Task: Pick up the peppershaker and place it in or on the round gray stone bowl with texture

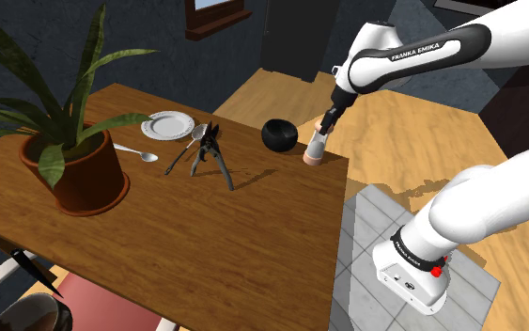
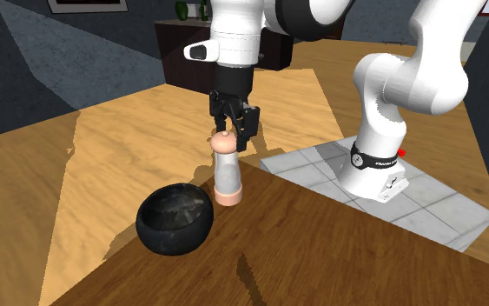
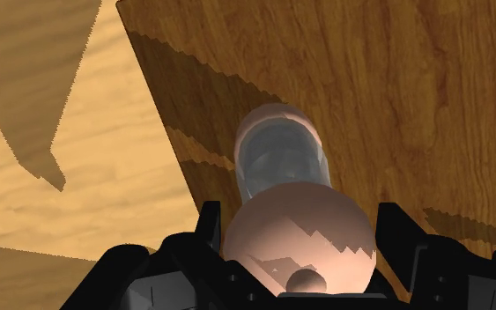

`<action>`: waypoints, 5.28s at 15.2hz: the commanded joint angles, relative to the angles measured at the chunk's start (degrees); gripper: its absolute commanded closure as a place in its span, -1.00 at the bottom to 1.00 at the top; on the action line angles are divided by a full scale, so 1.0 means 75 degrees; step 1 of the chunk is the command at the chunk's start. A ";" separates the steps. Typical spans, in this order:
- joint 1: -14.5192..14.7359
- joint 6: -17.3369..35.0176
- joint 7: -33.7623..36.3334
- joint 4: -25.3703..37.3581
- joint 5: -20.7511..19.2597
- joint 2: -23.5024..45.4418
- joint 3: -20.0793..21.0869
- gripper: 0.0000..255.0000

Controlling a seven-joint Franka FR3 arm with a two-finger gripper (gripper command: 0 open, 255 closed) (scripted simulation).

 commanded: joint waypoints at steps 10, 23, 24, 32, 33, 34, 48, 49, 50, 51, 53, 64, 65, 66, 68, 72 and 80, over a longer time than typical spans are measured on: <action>-0.0002 -0.0119 0.0007 0.0053 -0.0005 -0.0054 0.0005 1.00; -0.0015 -0.1595 0.0076 0.0970 -0.0037 -0.0615 0.0071 1.00; -0.0015 -0.1704 0.0079 0.1051 -0.0038 -0.0644 0.0075 1.00; -0.0011 -0.2560 0.0105 0.1749 -0.0036 -0.0802 0.0106 1.00; -0.0010 -0.2665 0.0107 0.1843 -0.0035 -0.0814 0.0110 1.00; -0.0009 -0.2770 0.0110 0.1938 -0.0035 -0.0823 0.0113 1.00; 0.0241 -0.4021 0.0604 0.4649 0.0161 0.0635 0.0463 1.00; 0.0276 -0.4126 0.0680 0.5012 0.0180 0.0892 0.0511 1.00; 0.0308 -0.4239 0.0756 0.5387 0.0196 0.1153 0.0558 1.00; 0.0341 -0.4360 0.0832 0.5775 0.0208 0.1420 0.0602 1.00; 0.0407 -0.4629 0.0981 0.6600 0.0224 0.1973 0.0684 1.00; 0.0471 -0.3952 0.1107 0.6294 0.0227 0.2341 0.0759 1.00; 0.0471 -0.3847 0.1105 0.6178 0.0228 0.2331 0.0759 1.00; 0.0471 -0.3742 0.1103 0.6064 0.0228 0.2322 0.0759 1.00; 0.0471 -0.3535 0.1100 0.5844 0.0229 0.2309 0.0760 1.00; 0.0472 -0.3123 0.1094 0.5428 0.0231 0.2304 0.0760 1.00; 0.0472 -0.2311 0.1079 0.4687 0.0238 0.2375 0.0761 1.00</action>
